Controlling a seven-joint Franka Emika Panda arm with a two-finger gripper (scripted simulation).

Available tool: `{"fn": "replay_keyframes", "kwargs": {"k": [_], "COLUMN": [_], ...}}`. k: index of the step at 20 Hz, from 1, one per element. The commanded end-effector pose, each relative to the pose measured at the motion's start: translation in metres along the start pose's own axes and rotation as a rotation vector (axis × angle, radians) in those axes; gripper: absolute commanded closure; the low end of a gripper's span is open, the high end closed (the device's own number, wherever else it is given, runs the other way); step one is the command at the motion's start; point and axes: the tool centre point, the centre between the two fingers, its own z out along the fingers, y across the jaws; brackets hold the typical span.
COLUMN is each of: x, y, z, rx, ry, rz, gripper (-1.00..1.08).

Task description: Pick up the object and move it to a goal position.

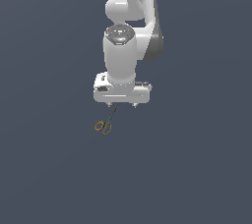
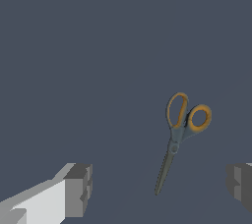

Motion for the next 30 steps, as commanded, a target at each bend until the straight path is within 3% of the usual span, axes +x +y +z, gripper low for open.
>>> {"fn": "replay_keyframes", "kwargs": {"k": [1, 12, 30], "x": [0.001, -0.003, -0.033], "y": [0.002, 0.010, 0.057], "z": [-0.003, 0.018, 0.115], "rx": [0.002, 0.006, 0.004], "ry": [0.004, 0.001, -0.009], "rz": [-0.003, 0.086, 0.529], "gripper": [-0.92, -0.92, -0.92]}}
